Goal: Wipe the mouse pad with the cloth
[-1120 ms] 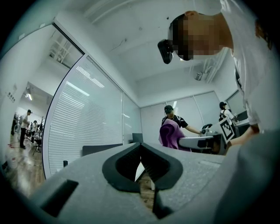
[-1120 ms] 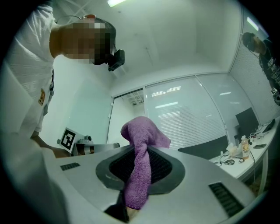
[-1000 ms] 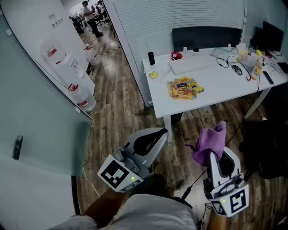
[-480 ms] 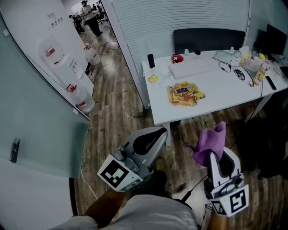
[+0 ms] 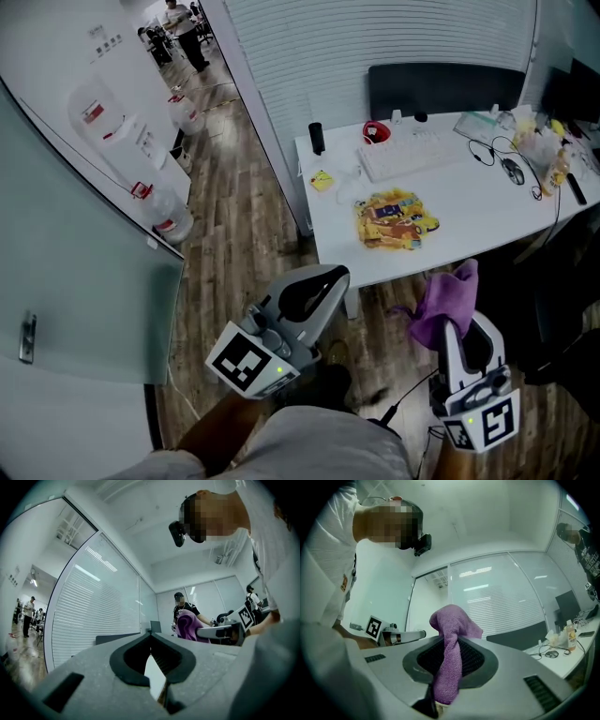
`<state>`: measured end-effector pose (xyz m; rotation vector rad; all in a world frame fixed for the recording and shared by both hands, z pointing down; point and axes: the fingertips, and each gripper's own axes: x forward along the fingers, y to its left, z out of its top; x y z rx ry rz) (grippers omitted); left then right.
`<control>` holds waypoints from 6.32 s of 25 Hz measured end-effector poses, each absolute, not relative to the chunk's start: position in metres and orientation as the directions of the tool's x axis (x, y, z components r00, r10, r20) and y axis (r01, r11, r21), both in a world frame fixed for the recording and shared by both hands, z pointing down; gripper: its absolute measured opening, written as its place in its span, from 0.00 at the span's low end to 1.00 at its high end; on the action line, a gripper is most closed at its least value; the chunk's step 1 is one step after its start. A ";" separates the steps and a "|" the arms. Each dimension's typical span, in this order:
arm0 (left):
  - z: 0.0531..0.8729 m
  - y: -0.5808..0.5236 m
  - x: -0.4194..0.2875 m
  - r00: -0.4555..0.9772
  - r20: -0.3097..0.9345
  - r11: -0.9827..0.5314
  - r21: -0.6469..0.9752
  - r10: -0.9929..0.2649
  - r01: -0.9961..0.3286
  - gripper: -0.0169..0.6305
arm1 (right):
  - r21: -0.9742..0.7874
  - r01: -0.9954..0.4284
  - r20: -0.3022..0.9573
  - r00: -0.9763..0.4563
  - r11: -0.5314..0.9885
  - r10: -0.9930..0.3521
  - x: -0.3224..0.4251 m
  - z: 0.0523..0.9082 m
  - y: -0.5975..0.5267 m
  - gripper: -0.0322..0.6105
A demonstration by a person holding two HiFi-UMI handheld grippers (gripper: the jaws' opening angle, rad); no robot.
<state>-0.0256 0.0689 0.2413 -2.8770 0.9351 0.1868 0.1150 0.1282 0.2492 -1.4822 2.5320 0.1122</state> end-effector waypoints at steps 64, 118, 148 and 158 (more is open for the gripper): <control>0.516 -0.182 0.033 0.722 0.599 -0.918 -0.057 -0.346 -0.393 0.05 | 0.121 -0.775 0.613 -0.433 0.620 -0.661 0.061 0.425 -0.217 0.15; 0.562 -0.191 0.025 0.627 0.737 -0.916 0.029 -0.251 -0.401 0.05 | 0.093 -0.856 0.841 -0.206 0.509 -0.500 0.158 0.511 -0.251 0.15; 0.562 -0.191 0.025 0.627 0.734 -0.908 0.034 -0.261 -0.417 0.05 | 0.088 -0.850 0.872 -0.186 0.520 -0.452 0.152 0.533 -0.208 0.15; 0.563 -0.192 0.025 0.622 0.737 -0.905 0.033 -0.265 -0.424 0.05 | 0.120 -0.904 0.871 -0.103 0.411 -0.480 0.218 0.532 -0.199 0.15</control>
